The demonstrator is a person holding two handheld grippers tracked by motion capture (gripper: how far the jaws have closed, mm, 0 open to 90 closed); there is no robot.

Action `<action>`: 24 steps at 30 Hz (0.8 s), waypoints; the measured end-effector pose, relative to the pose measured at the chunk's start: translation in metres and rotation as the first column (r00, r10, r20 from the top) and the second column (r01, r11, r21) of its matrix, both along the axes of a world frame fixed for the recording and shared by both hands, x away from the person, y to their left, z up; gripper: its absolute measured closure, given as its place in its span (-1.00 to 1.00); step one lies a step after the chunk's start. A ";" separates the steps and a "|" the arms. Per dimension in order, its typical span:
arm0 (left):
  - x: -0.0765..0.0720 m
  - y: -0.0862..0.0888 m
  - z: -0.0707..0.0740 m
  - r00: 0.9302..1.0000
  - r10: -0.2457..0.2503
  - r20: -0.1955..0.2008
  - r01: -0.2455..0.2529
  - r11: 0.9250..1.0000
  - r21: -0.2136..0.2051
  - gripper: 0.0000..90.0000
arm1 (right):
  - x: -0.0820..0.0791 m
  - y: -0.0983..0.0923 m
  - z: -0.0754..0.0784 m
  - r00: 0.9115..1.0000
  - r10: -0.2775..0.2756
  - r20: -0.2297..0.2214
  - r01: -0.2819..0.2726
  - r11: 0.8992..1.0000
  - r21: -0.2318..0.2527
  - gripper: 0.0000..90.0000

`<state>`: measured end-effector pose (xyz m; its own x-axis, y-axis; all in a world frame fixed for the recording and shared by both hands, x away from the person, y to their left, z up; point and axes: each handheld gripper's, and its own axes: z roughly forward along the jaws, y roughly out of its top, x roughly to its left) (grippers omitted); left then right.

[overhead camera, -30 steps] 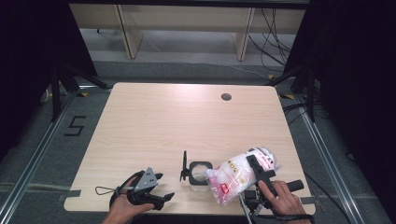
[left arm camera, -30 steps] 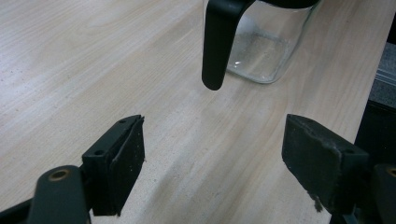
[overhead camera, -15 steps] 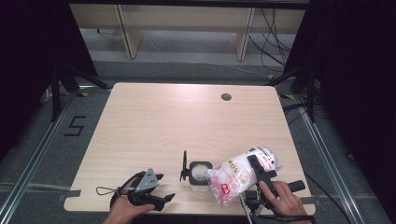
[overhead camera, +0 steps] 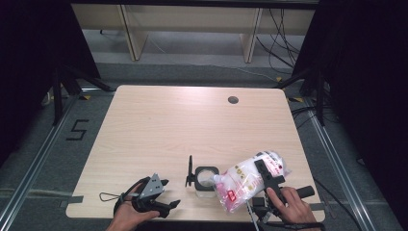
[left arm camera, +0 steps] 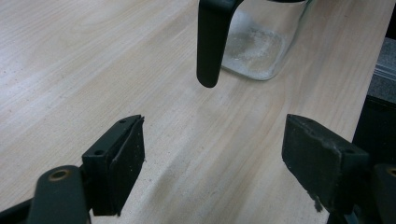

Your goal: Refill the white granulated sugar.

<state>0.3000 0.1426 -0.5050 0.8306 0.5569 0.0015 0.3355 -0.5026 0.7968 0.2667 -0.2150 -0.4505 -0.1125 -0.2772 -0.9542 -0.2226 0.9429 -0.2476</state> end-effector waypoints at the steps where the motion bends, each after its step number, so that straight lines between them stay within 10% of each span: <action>1: 0.000 0.000 0.000 1.000 0.000 0.000 0.000 1.000 0.000 -0.54 | 0.000 0.000 0.000 1.000 0.000 0.000 0.000 1.000 0.000 -0.19; 24: 0.001 0.001 0.001 1.000 -0.012 0.000 0.012 1.000 0.027 -0.54 | 0.000 -0.002 0.000 1.000 -0.008 -0.005 0.008 1.000 0.018 -0.18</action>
<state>0.3012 0.1441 -0.5042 0.8372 0.5467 0.0167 0.3290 -0.5276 0.7832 0.2666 -0.2172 -0.4506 -0.1193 -0.2594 -0.9584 -0.2160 0.9489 -0.2299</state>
